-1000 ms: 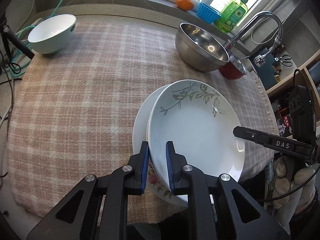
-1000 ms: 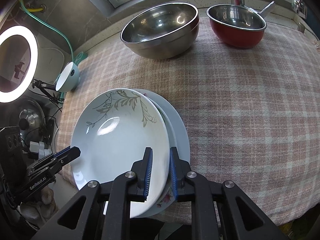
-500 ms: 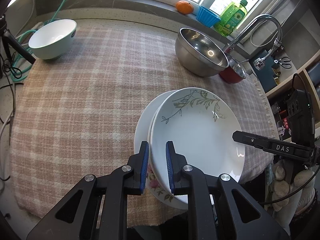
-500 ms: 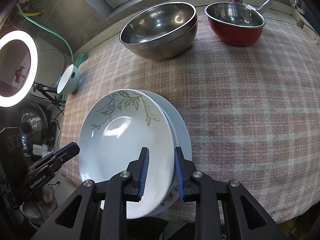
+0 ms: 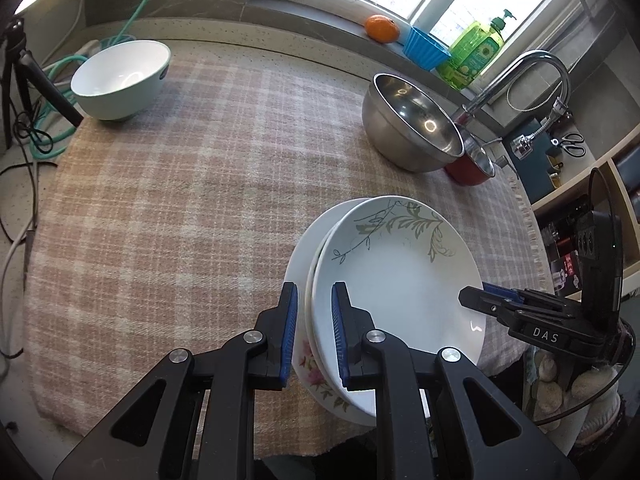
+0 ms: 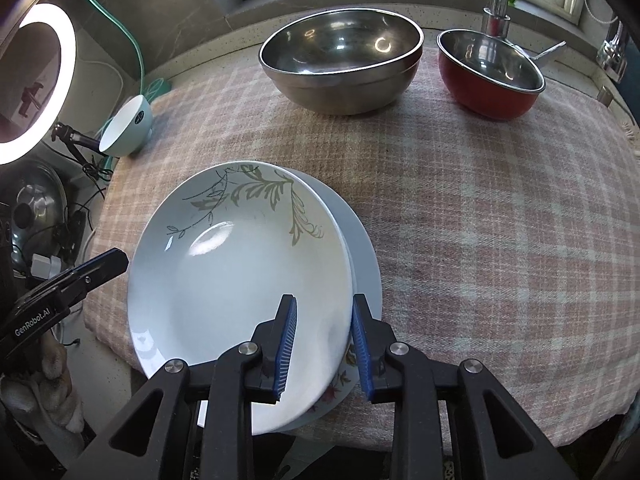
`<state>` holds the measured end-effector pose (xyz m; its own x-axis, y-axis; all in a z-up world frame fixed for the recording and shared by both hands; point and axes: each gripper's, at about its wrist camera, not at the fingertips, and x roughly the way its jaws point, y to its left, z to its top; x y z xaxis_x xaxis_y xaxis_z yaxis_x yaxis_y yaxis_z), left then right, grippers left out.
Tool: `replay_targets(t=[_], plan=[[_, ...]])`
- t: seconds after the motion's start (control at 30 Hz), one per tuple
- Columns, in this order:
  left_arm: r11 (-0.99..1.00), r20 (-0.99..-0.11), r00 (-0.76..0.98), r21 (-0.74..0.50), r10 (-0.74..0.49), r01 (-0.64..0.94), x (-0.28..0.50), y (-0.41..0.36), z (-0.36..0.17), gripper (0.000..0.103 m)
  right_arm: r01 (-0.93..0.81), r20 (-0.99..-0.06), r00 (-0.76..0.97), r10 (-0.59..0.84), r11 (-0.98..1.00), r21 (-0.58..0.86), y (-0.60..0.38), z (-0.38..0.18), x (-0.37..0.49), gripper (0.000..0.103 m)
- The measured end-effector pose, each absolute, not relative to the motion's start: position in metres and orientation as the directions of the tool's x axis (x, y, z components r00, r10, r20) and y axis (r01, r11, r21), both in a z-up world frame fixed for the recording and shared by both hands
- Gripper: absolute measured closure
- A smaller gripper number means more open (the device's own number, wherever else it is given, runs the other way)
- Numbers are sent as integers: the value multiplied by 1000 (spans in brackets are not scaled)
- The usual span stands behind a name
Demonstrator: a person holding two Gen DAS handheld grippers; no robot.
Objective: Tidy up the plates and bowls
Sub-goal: 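Open both grippers and release the leaf-pattern plate rim, then move both grippers to the rim of the large steel bowl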
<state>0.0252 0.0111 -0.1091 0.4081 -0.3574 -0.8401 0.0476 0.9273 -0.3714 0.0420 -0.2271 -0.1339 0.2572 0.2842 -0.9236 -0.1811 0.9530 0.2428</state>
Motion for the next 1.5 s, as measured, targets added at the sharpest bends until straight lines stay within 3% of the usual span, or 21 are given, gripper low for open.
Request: replay_targets(t=[0.4,0.53,0.93,1.5], plan=[[923,-820,452,-385,-350,16,34,24,-92,88,-161,-893,325,312,948,273,-245,-110,39,72],[920,-809,469,-391,-353,18,42,20,-84,88,-167,-870,382,313,949,268,-255,-90,42,65],[899,-777,505,-439,-375,-8,71,-10,-73,88,-188,-777,515,361,932,308,-298,-55,88,65],[873,-771,510,-482,-382,-74,132,-70,-81,85,-321,-824,433,365,917,238,-296,-50,220,65]])
